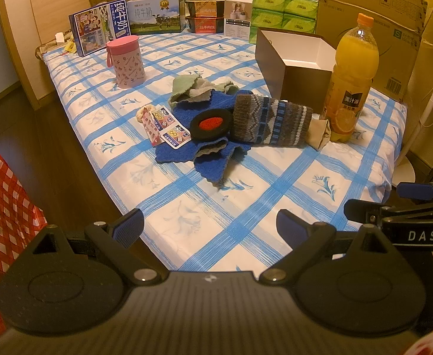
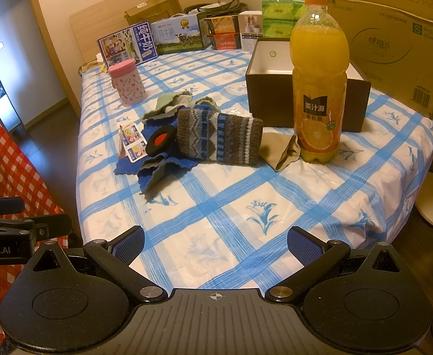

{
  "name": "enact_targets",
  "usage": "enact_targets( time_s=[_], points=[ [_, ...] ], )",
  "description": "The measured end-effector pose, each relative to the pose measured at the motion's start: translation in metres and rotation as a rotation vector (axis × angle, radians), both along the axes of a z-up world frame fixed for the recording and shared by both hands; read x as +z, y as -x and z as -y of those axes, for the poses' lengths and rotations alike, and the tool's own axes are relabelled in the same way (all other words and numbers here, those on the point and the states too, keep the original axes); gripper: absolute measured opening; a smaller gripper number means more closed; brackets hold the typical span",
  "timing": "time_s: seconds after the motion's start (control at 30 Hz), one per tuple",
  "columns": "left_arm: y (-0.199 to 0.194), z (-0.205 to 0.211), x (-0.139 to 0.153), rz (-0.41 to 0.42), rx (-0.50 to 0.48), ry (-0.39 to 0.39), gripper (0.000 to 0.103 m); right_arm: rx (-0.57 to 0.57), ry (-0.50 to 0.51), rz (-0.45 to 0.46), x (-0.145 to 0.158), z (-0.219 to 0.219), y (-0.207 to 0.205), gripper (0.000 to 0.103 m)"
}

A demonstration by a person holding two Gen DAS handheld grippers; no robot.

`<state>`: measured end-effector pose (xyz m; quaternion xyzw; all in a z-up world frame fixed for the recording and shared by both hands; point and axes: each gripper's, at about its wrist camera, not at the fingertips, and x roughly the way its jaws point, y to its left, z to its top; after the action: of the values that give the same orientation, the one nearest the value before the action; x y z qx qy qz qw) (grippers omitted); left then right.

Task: Organize soft objects

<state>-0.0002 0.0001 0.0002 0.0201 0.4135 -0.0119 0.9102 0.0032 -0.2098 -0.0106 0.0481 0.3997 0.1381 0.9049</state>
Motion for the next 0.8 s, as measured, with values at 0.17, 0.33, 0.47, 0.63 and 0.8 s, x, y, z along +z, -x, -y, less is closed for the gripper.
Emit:
enact_targets(
  time_s=[0.17, 0.33, 0.47, 0.63, 0.8],
  points=[
    [0.0, 0.0, 0.0, -0.001, 0.001, 0.0, 0.095, 0.0, 0.0, 0.0, -0.001, 0.0, 0.0, 0.102],
    [0.0, 0.0, 0.0, -0.002, 0.0, 0.0, 0.095, 0.0, 0.0, -0.001, -0.002, -0.001, -0.001, 0.102],
    [0.003, -0.003, -0.002, 0.0, 0.0, 0.0, 0.095, 0.001, 0.0, -0.001, -0.002, -0.001, -0.001, 0.102],
    [0.0, -0.004, -0.006, 0.003, 0.0, -0.001, 0.095, -0.001, -0.001, -0.004, -0.003, 0.0, -0.005, 0.102],
    [-0.011, -0.003, -0.006, 0.011, 0.005, -0.007, 0.096, 0.0, 0.002, -0.012, -0.008, -0.001, -0.012, 0.102]
  ],
)
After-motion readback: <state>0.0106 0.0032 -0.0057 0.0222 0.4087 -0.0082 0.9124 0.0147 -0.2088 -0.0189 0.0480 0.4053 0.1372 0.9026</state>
